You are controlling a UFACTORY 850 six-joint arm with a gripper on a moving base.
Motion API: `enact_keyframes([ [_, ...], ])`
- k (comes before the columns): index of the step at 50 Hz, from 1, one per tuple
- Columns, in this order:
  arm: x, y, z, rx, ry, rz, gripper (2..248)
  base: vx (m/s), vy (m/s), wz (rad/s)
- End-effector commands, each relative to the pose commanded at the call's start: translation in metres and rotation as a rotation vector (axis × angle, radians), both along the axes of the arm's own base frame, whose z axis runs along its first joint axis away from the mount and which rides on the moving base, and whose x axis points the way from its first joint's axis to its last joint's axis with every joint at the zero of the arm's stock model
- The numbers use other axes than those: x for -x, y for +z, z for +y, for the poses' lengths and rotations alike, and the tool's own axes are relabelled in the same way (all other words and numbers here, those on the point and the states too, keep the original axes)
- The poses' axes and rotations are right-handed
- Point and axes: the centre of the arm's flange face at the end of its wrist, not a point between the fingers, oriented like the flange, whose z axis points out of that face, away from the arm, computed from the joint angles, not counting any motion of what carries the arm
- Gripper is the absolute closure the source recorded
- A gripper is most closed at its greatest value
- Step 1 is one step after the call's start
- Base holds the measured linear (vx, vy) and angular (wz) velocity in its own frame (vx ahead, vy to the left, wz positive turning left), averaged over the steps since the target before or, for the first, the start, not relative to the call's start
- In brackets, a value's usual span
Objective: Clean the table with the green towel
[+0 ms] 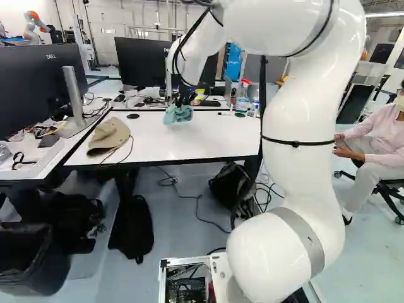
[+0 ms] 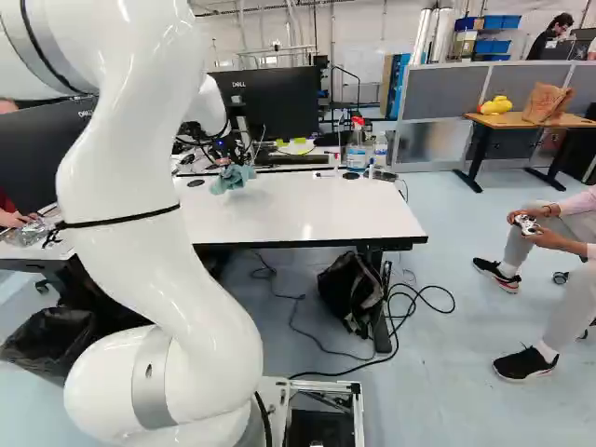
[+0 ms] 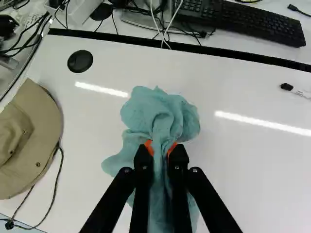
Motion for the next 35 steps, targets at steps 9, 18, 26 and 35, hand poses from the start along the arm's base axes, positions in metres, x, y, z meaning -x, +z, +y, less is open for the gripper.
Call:
enact_keyframes([
  [9, -0.015, -0.001, 0.011, -0.003, 0.011, -0.01, 204, 0.0, 0.0, 0.0],
  [18, -0.03, -0.002, 0.022, -0.006, 0.021, -0.022, 204, 0.0, 0.0, 0.0],
  [26, -0.042, -0.004, 0.033, -0.009, 0.03, -0.032, 204, 0.0, 0.0, 0.0],
  [35, -0.056, -0.005, 0.044, -0.013, 0.041, -0.045, 204, 0.0, 0.0, 0.0],
])
